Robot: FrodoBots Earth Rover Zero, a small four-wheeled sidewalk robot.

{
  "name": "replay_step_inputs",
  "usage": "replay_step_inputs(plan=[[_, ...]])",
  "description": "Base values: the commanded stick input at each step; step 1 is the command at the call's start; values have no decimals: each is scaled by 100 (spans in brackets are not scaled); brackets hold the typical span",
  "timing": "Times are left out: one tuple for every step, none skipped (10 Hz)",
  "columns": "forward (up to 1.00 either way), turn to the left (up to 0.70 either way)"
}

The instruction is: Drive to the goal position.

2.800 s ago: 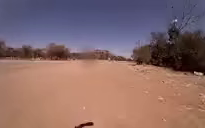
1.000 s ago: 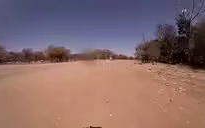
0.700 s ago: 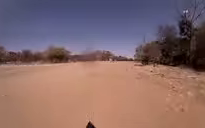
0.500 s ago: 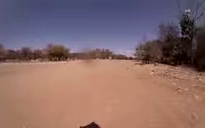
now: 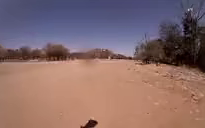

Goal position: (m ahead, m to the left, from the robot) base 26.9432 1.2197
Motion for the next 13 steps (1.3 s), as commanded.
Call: replay_step_inputs(plan=[[100, 0], [100, 0], [100, 0], [100, 0], [100, 0], [100, 0], [100, 0], [100, 0], [100, 0], [100, 0], [100, 0], [100, 0], [100, 0]])
